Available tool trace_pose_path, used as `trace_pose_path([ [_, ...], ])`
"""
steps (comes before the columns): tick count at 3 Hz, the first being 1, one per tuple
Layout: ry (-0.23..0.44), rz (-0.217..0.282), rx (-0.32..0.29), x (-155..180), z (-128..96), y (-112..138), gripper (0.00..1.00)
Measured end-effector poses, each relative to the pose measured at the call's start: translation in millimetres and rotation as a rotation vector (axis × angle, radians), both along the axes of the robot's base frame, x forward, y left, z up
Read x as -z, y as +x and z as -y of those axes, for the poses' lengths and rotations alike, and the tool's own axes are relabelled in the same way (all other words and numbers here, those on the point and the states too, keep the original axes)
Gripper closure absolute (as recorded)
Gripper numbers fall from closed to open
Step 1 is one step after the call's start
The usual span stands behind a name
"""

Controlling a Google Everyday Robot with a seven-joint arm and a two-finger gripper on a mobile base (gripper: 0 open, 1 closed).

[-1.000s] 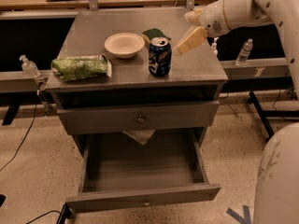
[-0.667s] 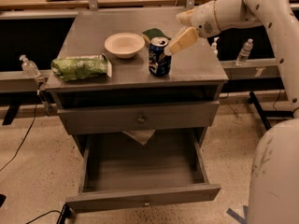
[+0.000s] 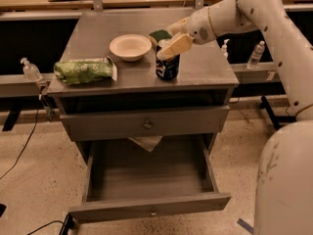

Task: Place pepsi can into middle drawer

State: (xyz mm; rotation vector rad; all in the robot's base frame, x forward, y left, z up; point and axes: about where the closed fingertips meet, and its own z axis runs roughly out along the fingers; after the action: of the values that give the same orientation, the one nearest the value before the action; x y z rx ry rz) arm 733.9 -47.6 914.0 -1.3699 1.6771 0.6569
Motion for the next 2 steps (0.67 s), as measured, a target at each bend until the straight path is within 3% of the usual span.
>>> trace_pose_path([
  [2,-0.119,0.009,0.101,-5,35,-26,0.70],
])
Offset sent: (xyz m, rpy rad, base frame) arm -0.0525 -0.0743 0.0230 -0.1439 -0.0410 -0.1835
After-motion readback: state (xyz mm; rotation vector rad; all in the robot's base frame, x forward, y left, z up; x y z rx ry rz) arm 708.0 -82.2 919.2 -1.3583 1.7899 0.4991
